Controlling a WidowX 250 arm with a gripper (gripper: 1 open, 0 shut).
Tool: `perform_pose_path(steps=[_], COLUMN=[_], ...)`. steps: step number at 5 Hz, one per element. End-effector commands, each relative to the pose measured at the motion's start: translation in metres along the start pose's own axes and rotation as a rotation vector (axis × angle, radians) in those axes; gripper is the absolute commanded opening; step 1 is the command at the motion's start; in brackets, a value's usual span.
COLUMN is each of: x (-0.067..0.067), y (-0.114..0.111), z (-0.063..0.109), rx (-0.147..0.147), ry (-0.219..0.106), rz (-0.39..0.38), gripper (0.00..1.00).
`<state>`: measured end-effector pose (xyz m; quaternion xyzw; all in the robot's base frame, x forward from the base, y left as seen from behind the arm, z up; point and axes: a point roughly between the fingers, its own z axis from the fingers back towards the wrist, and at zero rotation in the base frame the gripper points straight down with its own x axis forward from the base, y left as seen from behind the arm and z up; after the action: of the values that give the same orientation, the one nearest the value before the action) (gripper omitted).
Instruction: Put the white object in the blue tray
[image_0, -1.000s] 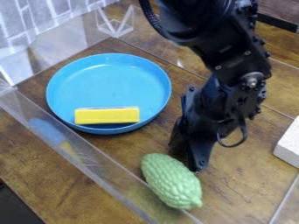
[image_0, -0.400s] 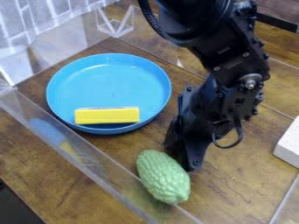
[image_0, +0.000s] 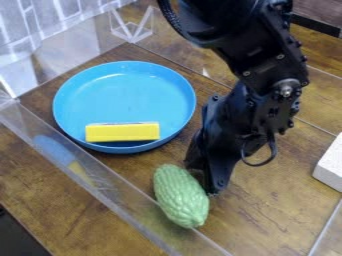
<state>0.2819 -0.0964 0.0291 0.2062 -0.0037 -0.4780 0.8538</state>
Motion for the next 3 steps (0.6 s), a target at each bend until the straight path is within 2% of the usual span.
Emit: perform_pose_path(steps=[1,3], x=[-0.003,-0.0051], y=[0.0111,0.0101], z=[0.0205,0.0221], rx=[0.028,0.022], ry=[-0.05,-0.045], rz=[0.029,0.023], gripper=[0.0,0.0])
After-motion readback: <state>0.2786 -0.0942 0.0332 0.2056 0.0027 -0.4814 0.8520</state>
